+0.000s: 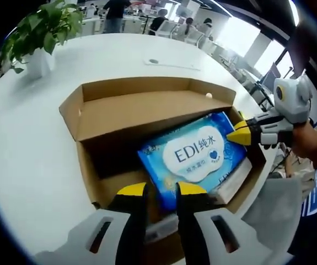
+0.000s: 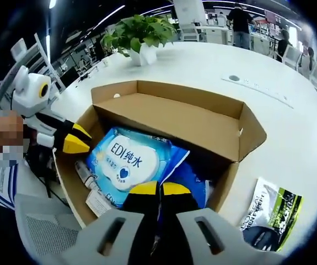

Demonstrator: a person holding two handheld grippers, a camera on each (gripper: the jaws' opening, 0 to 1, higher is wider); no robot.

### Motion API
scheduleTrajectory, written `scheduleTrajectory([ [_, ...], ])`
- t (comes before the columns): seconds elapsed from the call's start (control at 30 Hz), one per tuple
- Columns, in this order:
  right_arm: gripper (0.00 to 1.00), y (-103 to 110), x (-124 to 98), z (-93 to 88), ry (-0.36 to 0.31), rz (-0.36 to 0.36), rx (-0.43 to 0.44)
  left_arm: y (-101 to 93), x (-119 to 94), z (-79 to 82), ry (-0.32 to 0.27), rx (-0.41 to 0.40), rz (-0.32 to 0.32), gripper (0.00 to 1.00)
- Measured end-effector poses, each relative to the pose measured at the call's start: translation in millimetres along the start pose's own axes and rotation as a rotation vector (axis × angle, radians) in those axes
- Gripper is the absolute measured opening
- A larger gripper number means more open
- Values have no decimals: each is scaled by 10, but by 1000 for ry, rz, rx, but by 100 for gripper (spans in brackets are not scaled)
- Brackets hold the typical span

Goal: Operate the shoe box by opening the lid, removing the specified soft item, and placing it in the target area until the item is outside and the box remains undamaged.

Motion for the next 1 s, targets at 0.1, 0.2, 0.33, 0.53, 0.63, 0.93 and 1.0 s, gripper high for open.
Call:
scheduleTrajectory([
  [0.1, 0, -15, 12, 1, -2, 1, 3, -10, 18, 9, 10, 5, 4, 18],
  [0.2, 0, -15, 5, -10, -3, 4, 4, 5, 44, -5, 18, 3, 11, 18],
  [0.33, 0, -18, 11, -14, -4, 6, 2, 52, 102, -33, 26, -6, 17, 18],
  [0.53, 0, -35, 17, -32, -4, 8, 3, 51, 138, -20, 29, -12, 20, 17],
  [0.63, 0, -45, 25, -39, -2, 8, 2, 72, 198, 1, 32, -16, 21, 17],
  [0.93, 0, -70, 43, -61, -4, 12, 9, 53, 295, 22, 45, -13, 6, 14],
  [1.0, 0, -69, 45, -61, -4, 13, 10, 43, 306, 27, 49, -8, 6, 14],
])
Point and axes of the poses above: the point that each gripper's makers call its tool centre point, and the gripper's own axes: x roughly forward along the fingers, y roughly to its left, z roughly out of its top, the point moved 7 cm from there along -x, roughly backward along the fingers, and after that the axes turned 8 degrees about x, right-handed, at the moved point
